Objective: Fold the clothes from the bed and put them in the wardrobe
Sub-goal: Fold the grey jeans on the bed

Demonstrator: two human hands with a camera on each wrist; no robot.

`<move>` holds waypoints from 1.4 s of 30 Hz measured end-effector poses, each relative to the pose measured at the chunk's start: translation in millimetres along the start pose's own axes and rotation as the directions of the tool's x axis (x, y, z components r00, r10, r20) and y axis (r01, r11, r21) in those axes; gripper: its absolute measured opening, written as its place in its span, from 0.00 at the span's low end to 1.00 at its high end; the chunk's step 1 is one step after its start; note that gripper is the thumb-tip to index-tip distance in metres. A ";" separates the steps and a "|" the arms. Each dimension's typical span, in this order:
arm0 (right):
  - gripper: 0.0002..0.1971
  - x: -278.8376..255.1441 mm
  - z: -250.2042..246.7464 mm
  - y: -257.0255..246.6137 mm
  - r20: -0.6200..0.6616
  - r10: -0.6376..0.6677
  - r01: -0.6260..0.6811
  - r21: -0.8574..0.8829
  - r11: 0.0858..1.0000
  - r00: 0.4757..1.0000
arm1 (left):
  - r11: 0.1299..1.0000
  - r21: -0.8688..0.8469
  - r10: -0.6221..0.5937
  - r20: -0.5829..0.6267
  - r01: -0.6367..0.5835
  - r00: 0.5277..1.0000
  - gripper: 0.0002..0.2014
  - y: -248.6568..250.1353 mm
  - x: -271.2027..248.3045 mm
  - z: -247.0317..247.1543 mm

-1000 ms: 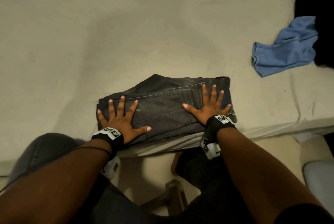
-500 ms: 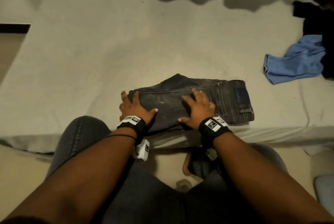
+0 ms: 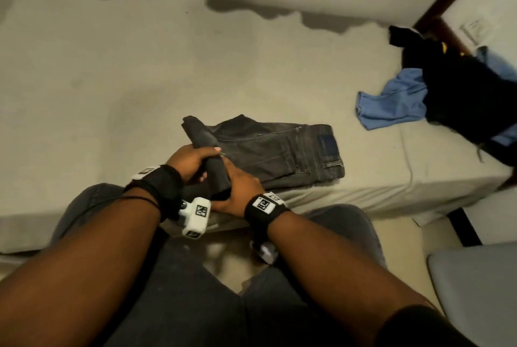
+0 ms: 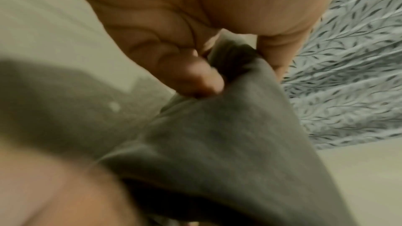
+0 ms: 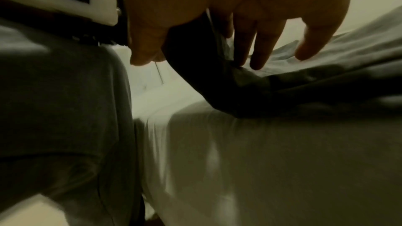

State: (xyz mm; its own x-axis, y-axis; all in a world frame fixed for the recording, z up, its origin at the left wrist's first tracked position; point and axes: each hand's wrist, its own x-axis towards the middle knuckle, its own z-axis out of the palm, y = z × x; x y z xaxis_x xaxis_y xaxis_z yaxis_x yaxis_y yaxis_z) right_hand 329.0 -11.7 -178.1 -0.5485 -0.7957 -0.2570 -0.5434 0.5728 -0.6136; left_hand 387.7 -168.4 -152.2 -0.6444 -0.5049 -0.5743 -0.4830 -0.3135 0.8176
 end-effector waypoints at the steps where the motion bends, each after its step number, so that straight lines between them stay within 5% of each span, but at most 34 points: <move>1: 0.49 -1.7 -1.9 0.5 -0.040 0.054 -0.048 0.140 0.989 0.998 | 0.997 -0.081 0.007 0.060 -0.002 0.998 0.12 2.6 -0.9 6.6; 4: 0.23 -3.2 -19.2 12.1 -0.177 0.256 -0.145 0.477 0.867 0.950 | 0.966 -0.257 0.043 0.183 0.006 0.982 0.09 7.7 -1.5 29.4; 6: 0.14 -4.7 -43.2 24.2 -0.248 0.385 -0.167 0.607 0.777 0.889 | 0.967 -0.230 0.149 0.155 -0.111 0.977 0.04 3.9 3.4 50.9; 8: 0.12 -5.9 -70.8 46.4 -0.287 0.538 -0.199 0.712 0.674 0.793 | 0.925 0.078 0.357 0.154 -0.371 0.921 0.05 -11.1 11.9 69.3; 10: 0.11 -7.0 -100.2 74.9 -0.311 0.674 -0.159 0.827 0.540 0.670 | 0.666 0.462 0.477 0.340 -0.585 0.811 0.22 -28.3 20.1 83.4; 12: 0.14 -6.5 -124.5 108.3 -0.337 0.766 -0.155 0.859 0.488 0.547 | 0.434 0.619 0.433 0.495 -0.655 0.754 0.37 -36.9 25.2 97.0; 15: 0.20 -6.9 -137.0 149.0 -0.279 0.867 -0.235 0.887 0.397 0.412 | 0.253 0.708 0.354 0.566 -0.659 0.744 0.48 -48.0 34.8 126.2; 18: 0.27 -9.7 -126.9 169.2 -0.140 0.965 -0.429 0.874 0.226 0.223 | 0.230 0.752 0.220 0.578 -0.617 0.786 0.51 -55.2 36.1 153.5; 19: 0.28 -10.8 -124.9 170.8 -0.089 0.973 -0.461 0.869 0.180 0.212 | 0.266 0.749 0.194 0.575 -0.607 0.794 0.52 -57.0 35.3 158.8; 23: 0.25 0.3 -130.4 170.1 -0.069 0.969 -0.362 0.920 0.153 0.237 | 0.380 0.703 0.219 0.563 -0.601 0.797 0.54 -59.3 36.6 163.1; 30: 0.19 1.3 -130.4 150.4 -0.136 0.919 -0.088 0.980 0.180 0.370 | 0.584 0.608 0.305 0.450 -0.538 0.840 0.49 -35.4 18.2 149.7; 34: 0.11 6.5 -142.3 106.0 -0.180 0.802 0.125 0.983 0.132 0.570 | 0.629 0.483 0.490 0.363 -0.610 0.793 0.44 -10.3 1.2 96.5; 38: 0.15 16.3 -151.6 58.1 -0.247 0.529 0.238 0.967 0.086 0.812 | 0.555 0.521 0.732 0.064 -0.648 0.678 0.40 -3.2 -17.4 2.7; 40: 0.16 30.6 -144.0 39.6 -0.248 0.417 0.212 0.968 0.132 0.874 | 0.535 0.578 0.798 -0.107 -0.616 0.593 0.42 -3.7 -23.8 -35.7; 42: 0.13 49.0 -124.5 27.5 -0.269 0.378 0.178 0.950 0.258 0.886 | 0.615 0.596 0.746 -0.229 -0.515 0.625 0.44 -11.5 -28.7 -59.5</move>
State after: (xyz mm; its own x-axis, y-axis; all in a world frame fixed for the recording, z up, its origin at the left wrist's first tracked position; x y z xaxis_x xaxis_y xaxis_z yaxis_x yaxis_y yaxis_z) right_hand 208.1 -10.4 -114.6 -0.8621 -0.4355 -0.2589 0.3655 -0.1807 -0.9131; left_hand 447.1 -198.1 -142.6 -0.6274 -0.7339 0.2602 -0.3187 0.5469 0.7741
